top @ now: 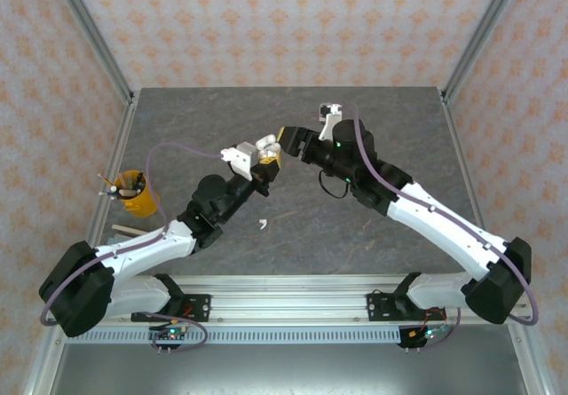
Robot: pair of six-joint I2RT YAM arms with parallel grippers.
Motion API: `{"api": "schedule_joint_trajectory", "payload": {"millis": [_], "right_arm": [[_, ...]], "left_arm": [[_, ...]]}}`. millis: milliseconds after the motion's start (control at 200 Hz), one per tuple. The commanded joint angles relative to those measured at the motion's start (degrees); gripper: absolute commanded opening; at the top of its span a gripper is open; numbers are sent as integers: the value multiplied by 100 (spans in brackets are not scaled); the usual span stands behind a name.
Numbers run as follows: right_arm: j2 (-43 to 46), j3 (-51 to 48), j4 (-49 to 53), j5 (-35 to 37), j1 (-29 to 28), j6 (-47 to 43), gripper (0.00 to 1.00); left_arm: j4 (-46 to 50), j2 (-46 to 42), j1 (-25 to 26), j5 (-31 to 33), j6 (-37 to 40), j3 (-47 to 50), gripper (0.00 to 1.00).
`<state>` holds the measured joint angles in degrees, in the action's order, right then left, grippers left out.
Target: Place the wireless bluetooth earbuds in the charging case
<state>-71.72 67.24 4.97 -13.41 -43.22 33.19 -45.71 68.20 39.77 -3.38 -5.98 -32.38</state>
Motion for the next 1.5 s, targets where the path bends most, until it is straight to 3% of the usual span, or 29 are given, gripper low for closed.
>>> {"api": "schedule_joint_trajectory", "payload": {"millis": [0,460,1491], "right_arm": [[255,195,736,-200,-2,398,59],[265,182,1244,257,-632,549,51],[-451,639,1105,221,-688,258,43]], "left_arm": [[-217,-117,49,171,88,48,0],[-95,144,40,94,97,-66,0],[-43,275,39,-19,70,-111,0]]}}
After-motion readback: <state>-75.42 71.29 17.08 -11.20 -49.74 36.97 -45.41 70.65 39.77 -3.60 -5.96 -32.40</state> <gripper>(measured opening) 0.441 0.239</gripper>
